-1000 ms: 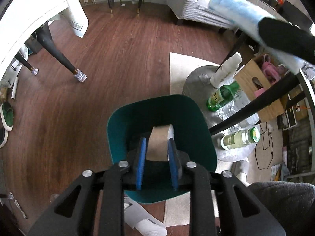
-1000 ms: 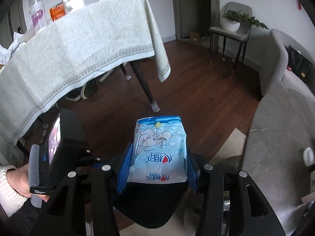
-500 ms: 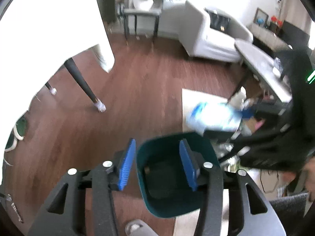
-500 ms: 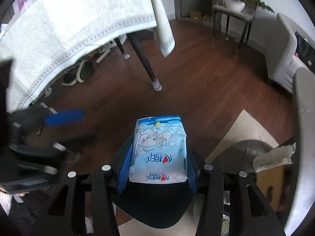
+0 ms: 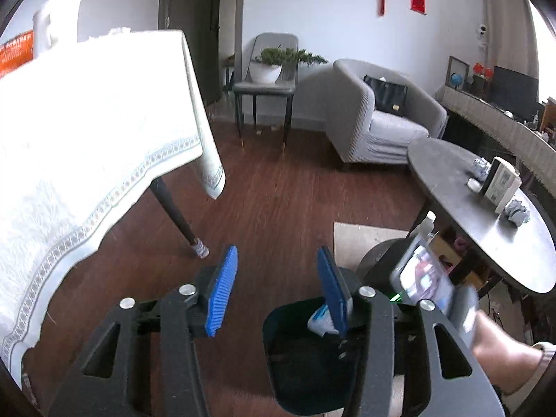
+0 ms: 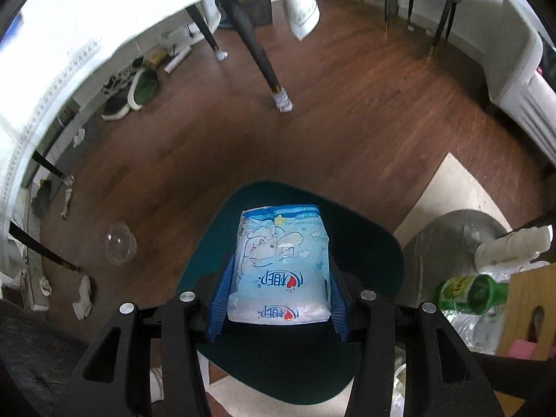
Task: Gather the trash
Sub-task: 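Carry the tissue pack with the right gripper over the green bin while the left tool follows, then open the right gripper to drop the tissue pack into the bin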
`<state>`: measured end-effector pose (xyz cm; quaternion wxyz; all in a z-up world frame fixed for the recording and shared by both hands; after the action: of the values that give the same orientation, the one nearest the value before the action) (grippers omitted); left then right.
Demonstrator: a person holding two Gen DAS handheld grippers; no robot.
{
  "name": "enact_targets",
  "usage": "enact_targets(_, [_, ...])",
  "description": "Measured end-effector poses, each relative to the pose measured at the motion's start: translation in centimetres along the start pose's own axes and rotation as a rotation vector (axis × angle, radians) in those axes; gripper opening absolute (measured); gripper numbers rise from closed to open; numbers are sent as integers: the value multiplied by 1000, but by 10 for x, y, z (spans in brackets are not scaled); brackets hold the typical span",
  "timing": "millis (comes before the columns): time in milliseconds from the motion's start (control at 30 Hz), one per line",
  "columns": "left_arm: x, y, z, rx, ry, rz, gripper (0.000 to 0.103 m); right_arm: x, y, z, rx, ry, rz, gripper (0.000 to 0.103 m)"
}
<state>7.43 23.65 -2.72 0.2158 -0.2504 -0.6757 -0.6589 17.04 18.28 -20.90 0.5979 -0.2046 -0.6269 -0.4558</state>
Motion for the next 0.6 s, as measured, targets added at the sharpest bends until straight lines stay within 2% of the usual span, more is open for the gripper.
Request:
enact_targets(233, [14,10,-20,-32,-47,-57,40,-33,-15,6,18,-10,71,50])
enact_targets(467, [31,13,-38,-74,-66,-101,37,-51,-25,10,28,-21,102,51])
enact_targets(567, [37,17,-40,-59,-80,-122,37,-52,-27,11,29,-12,106,57])
enact_targets(600, [39,19,-40,-51,-85,-128,37,-52,-27,11,28,-11,104,64])
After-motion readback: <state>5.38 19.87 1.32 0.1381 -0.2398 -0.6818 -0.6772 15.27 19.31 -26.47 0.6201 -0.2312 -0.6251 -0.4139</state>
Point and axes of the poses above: each gripper's, at about its wrist camera, not at the fingertips, and x roughly against the way its jaws point, z to its left, y to its top, the point moved 2 cm from there along -x, roughly the way its jaws point, and after that the axes turned 1 degree about z, right-handed, at the moved point
